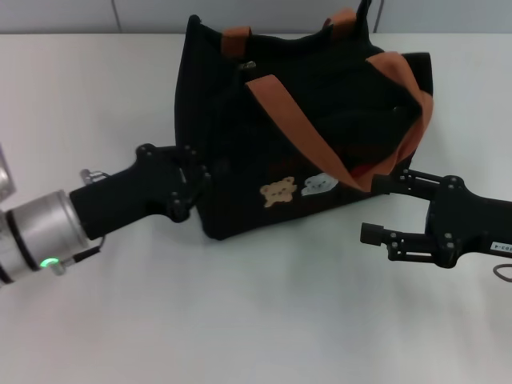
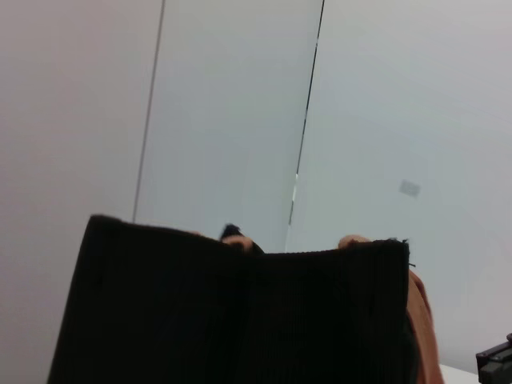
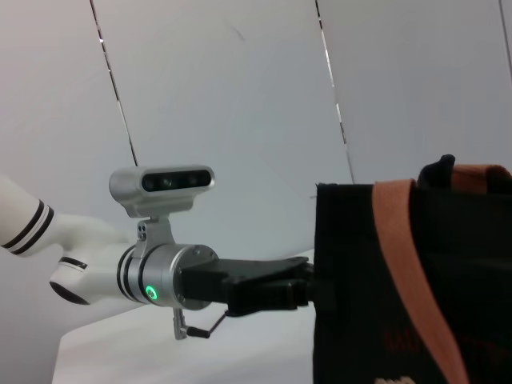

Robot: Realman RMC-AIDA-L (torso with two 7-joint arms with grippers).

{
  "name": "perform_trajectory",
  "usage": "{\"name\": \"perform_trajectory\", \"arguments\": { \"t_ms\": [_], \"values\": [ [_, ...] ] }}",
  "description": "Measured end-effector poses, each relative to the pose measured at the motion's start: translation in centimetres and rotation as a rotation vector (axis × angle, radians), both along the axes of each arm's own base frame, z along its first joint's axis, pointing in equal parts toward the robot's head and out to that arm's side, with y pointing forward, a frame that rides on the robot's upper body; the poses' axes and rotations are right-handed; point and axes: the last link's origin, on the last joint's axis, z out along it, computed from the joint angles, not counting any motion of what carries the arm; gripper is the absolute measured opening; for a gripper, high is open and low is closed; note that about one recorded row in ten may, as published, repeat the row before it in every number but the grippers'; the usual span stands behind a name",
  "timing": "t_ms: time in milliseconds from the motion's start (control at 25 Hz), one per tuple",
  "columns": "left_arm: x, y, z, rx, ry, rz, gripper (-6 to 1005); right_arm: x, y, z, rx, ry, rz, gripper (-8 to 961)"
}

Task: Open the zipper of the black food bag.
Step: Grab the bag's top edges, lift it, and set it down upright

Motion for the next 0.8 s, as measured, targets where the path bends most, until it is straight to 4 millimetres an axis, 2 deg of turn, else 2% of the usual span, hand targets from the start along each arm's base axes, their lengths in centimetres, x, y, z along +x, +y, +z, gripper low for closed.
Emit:
{"name": "perform_trajectory", "arguments": {
  "t_ms": [240, 520, 600, 640, 680, 800],
  "values": [
    [-1.1, -0.2, 3.7, 0.047, 0.009, -0.026, 110, 0.0, 0.0, 0.0, 0.001, 0.000, 0.000, 804],
    [-1.4, 0.8, 10.7, 0.087, 0.110, -0.099, 111, -0.5, 0.5, 0.0, 0.000, 0.002, 0.017, 804],
    [-0.7, 1.2, 13.0, 0.097, 0.146, -0.129, 110, -0.7, 0.6, 0.0, -0.002, 0.005, 0.022, 804],
    [-0.7, 1.2, 13.0, 0.097, 0.146, -0.129, 109, -0.8, 0.6, 0.0, -0.003, 0.007, 0.023, 804],
    [0.7, 1.6, 15.8, 0.129, 0.186, -0.170, 108, -0.8, 0.6, -0.2, -0.005, 0.010, 0.024, 804],
    [2.1, 1.7, 17.1, 0.148, 0.210, -0.211, 105, -1.1, 0.5, -0.6, -0.010, 0.018, 0.023, 804]
  ]
}}
